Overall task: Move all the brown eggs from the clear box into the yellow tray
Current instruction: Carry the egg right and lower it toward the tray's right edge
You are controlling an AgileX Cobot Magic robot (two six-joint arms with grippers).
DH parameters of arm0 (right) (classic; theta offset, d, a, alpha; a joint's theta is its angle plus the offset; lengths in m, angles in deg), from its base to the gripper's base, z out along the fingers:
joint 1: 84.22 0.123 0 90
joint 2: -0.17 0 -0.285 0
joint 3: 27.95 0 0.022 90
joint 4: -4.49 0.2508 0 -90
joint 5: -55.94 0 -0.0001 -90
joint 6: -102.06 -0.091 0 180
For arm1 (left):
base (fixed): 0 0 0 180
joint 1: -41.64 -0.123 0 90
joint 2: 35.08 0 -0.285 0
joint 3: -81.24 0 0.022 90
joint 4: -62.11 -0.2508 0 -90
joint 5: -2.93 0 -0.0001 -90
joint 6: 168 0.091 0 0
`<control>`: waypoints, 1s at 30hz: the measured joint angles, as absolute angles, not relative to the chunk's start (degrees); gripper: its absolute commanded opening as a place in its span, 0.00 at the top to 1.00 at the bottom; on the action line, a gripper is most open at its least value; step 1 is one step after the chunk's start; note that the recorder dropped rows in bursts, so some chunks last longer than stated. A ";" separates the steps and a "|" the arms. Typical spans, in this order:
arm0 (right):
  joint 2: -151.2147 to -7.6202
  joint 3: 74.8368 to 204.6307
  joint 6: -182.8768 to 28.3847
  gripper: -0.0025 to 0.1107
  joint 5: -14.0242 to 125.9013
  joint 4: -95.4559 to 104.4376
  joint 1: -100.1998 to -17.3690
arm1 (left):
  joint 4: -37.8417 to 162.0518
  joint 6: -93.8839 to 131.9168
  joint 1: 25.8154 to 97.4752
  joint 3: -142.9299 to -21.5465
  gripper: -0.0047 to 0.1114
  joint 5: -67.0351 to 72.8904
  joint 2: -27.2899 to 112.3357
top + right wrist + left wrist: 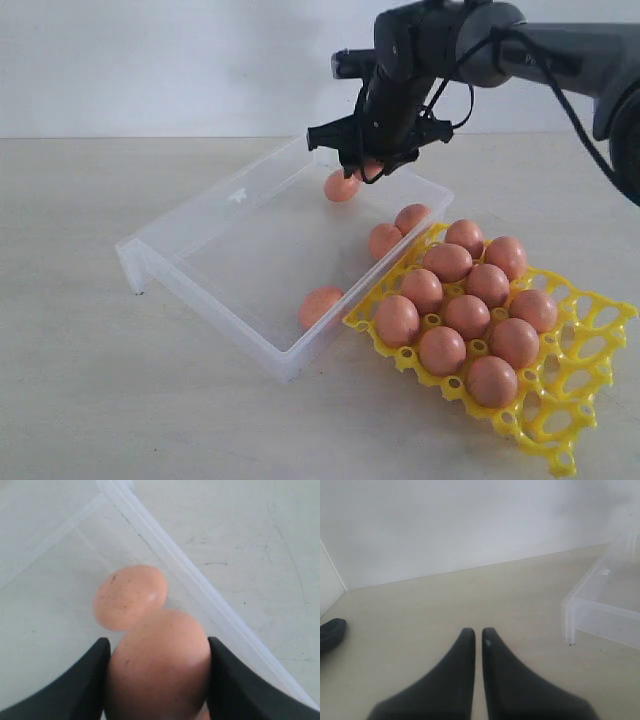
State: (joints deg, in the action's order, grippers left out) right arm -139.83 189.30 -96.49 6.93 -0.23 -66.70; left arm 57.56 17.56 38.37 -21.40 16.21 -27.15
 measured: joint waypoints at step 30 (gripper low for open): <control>-88.55 115.66 -120.19 0.98 66.22 2.42 -109.85 | 57.56 17.56 38.37 -21.40 0.92 16.21 -27.15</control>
State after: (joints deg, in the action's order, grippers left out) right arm -88.55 115.66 -120.19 66.22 2.42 -109.85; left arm 57.56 17.56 38.37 -21.40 16.21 -27.15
